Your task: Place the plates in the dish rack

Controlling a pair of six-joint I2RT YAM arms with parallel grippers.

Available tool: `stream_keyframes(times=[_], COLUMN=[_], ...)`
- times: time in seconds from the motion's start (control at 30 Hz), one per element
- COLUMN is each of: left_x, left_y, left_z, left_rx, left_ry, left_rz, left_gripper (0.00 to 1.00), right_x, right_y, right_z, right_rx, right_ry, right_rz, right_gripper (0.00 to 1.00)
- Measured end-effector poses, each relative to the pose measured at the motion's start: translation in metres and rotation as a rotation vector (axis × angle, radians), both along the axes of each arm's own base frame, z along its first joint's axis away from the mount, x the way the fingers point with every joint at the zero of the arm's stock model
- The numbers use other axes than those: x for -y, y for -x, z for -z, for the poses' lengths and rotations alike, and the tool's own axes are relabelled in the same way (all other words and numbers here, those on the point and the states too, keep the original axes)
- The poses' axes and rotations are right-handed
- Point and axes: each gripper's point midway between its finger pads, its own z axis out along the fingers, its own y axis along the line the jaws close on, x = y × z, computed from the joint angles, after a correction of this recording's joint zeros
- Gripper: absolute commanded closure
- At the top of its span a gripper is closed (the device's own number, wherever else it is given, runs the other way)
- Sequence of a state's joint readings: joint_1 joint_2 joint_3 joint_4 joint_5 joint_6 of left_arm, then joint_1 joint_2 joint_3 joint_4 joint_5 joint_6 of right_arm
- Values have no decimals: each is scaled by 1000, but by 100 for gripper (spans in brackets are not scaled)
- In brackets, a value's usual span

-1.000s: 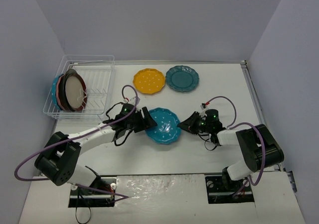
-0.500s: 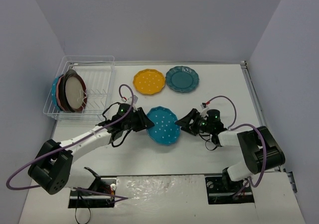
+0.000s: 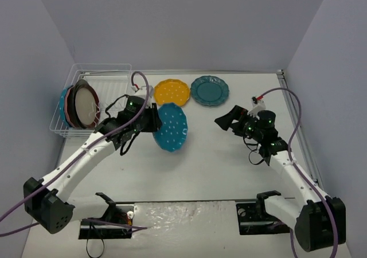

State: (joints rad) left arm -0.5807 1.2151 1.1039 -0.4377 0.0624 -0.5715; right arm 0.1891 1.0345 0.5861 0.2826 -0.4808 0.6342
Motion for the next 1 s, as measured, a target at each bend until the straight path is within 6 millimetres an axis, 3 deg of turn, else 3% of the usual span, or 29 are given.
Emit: stream_keyframes(times=[0.13, 0.3, 0.4, 0.47, 0.6, 0.8, 0.9, 1.0], left_x=[-51, -136, -183, -207, -239, -273, -291, -304], left_y=[-28, -57, -67, -76, -105, -149, -157, -158], left_z=[-72, -154, -182, -191, -176, -98, -62, -40], left_rx=[201, 399, 446, 447, 382, 211, 134, 86], left_ry=[-189, -402, -572, -671, -819, -886, -891, -893], left_rz=[-74, -242, -314, -336, -307, -200, -176, -177], left_gripper=[100, 100, 100, 100, 100, 100, 100, 100], right_x=[28, 31, 30, 29, 26, 22, 20, 19], right_y=[3, 12, 15, 16, 18, 19, 21, 22], right_z=[-10, -9, -5, -3, 3, 8, 10, 14], right_rx=[33, 33, 22, 16, -2, -19, -25, -38], right_ry=[56, 89, 101, 105, 106, 103, 97, 92], right_rz=[70, 59, 45, 33, 6, -23, -37, -49], right_gripper=[0, 0, 0, 0, 0, 0, 0, 0])
